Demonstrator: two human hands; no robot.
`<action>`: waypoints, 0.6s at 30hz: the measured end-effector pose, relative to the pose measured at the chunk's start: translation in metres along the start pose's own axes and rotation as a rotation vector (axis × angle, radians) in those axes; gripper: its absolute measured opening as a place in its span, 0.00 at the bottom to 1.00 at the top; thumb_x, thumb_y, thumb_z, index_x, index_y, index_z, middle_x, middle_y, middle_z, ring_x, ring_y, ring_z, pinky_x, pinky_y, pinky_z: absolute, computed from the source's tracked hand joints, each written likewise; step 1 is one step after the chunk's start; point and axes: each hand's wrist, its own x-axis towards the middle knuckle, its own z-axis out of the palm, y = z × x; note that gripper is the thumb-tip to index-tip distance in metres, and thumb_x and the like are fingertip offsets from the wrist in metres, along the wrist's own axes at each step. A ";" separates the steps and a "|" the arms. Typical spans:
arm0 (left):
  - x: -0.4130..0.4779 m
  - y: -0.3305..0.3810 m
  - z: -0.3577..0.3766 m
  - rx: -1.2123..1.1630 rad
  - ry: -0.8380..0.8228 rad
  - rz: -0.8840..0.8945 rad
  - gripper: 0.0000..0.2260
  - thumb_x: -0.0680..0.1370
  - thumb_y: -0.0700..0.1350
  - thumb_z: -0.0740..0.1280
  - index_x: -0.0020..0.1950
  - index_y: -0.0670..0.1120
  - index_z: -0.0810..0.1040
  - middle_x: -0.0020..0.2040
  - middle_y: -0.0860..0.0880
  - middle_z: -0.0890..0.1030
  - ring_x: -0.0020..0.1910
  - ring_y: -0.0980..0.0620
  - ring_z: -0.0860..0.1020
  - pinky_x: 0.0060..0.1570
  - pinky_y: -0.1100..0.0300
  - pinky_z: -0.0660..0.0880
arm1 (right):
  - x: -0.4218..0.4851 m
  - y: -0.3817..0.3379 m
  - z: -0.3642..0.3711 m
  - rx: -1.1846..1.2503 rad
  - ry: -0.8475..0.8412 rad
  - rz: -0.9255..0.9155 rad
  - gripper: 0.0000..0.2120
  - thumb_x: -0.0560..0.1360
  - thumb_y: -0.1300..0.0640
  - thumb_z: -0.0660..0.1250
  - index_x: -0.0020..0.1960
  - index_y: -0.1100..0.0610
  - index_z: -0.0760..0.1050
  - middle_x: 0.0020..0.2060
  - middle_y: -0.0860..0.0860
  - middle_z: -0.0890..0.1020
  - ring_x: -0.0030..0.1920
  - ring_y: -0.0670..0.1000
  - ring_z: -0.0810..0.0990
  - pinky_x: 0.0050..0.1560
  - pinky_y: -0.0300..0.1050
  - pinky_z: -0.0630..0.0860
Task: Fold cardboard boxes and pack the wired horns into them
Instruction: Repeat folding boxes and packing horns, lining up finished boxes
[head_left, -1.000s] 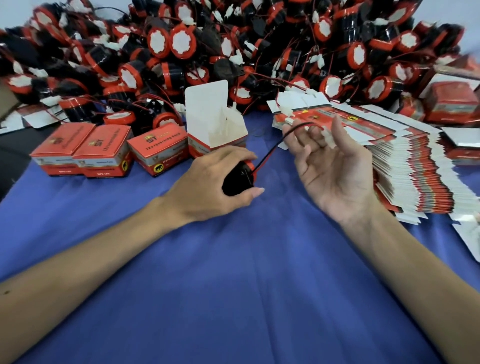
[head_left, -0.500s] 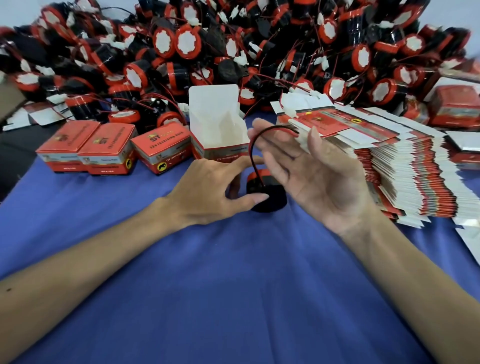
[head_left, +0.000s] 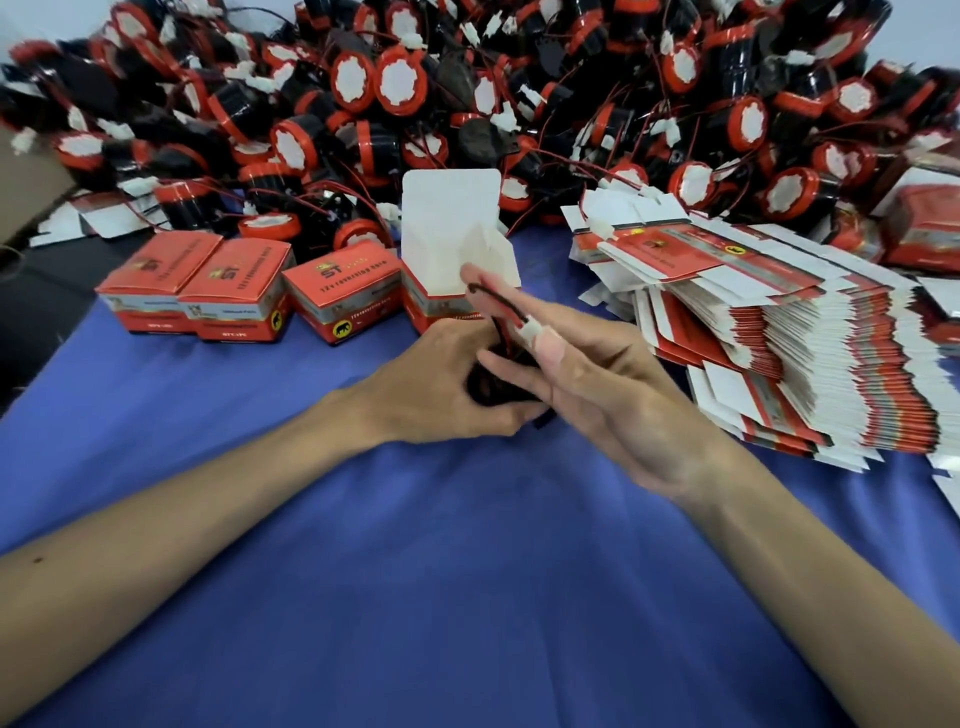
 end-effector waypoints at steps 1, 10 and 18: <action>0.000 0.001 0.000 -0.006 0.014 0.017 0.11 0.70 0.50 0.68 0.45 0.42 0.80 0.43 0.52 0.82 0.44 0.51 0.81 0.45 0.56 0.77 | 0.000 -0.003 0.000 -0.060 0.031 -0.025 0.17 0.78 0.59 0.62 0.66 0.54 0.72 0.65 0.47 0.76 0.68 0.46 0.72 0.60 0.45 0.75; -0.003 -0.004 0.000 0.167 0.022 0.133 0.30 0.69 0.42 0.76 0.68 0.34 0.71 0.61 0.44 0.79 0.62 0.52 0.76 0.65 0.62 0.70 | 0.000 0.006 -0.052 -1.094 0.651 -0.191 0.08 0.77 0.64 0.66 0.53 0.62 0.82 0.43 0.57 0.80 0.40 0.46 0.76 0.40 0.28 0.67; -0.004 -0.006 0.001 0.037 0.119 0.072 0.39 0.68 0.42 0.76 0.73 0.48 0.58 0.63 0.49 0.75 0.65 0.55 0.74 0.66 0.59 0.69 | 0.000 0.017 -0.047 -1.474 0.518 -0.076 0.09 0.77 0.57 0.66 0.53 0.60 0.81 0.40 0.59 0.84 0.41 0.64 0.81 0.39 0.55 0.76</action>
